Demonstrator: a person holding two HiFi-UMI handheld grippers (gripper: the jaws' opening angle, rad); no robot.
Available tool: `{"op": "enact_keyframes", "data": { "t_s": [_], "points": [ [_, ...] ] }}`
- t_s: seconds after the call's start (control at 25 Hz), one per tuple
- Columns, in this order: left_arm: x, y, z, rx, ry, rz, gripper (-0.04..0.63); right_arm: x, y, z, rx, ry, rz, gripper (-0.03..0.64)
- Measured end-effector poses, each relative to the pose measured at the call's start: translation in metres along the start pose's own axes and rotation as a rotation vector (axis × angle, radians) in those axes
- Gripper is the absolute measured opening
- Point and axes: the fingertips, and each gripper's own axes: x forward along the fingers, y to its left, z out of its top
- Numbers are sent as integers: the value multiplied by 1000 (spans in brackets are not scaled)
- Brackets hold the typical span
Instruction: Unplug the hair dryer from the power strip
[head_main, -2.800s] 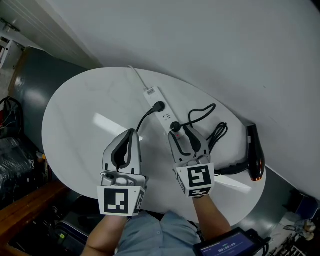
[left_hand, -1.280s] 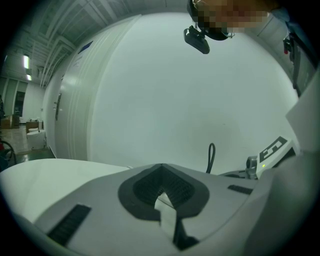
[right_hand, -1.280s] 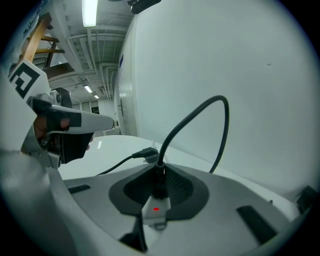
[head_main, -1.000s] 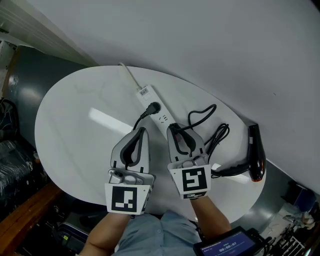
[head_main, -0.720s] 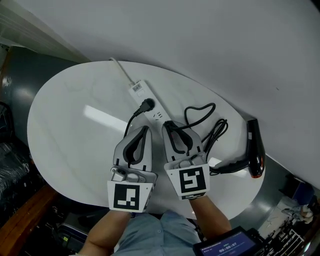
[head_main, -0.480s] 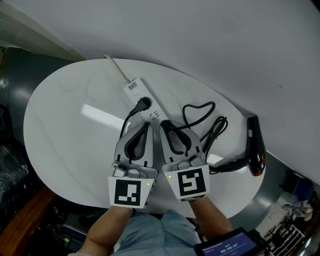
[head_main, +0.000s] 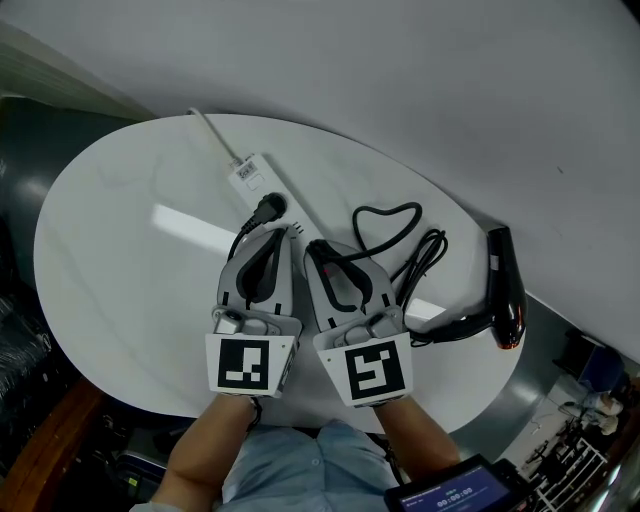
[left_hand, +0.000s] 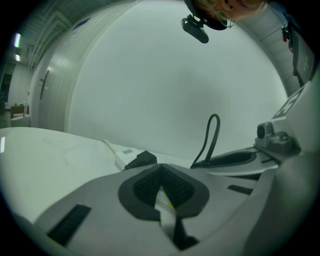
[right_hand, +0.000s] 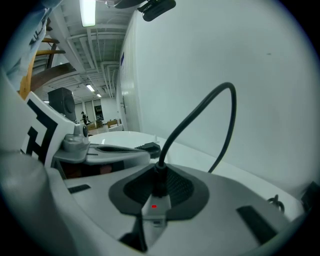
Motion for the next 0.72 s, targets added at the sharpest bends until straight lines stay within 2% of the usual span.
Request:
{"op": "enact_keyframes", "data": {
  "t_s": [0.16,0.28,0.4,0.48,0.72],
  "points": [
    [2,1,-1,-8,-2,1,-2,-2,1,-2,-13,19,9,52],
    [4,-2,2,-63,-8,-1,-2,-2,0,-3,-6,18,8,52],
    [5,-4,-2,-1,6,-21,-2,-2,1,-5,-20,39,14,52],
    [9,-11,0,13,8,-33,-2,-3,2,-5,-25,50,15,52],
    [11,-11,0,-22,41,-64,-2,-3,3,-4,-15,57,13,52]
  ]
}}
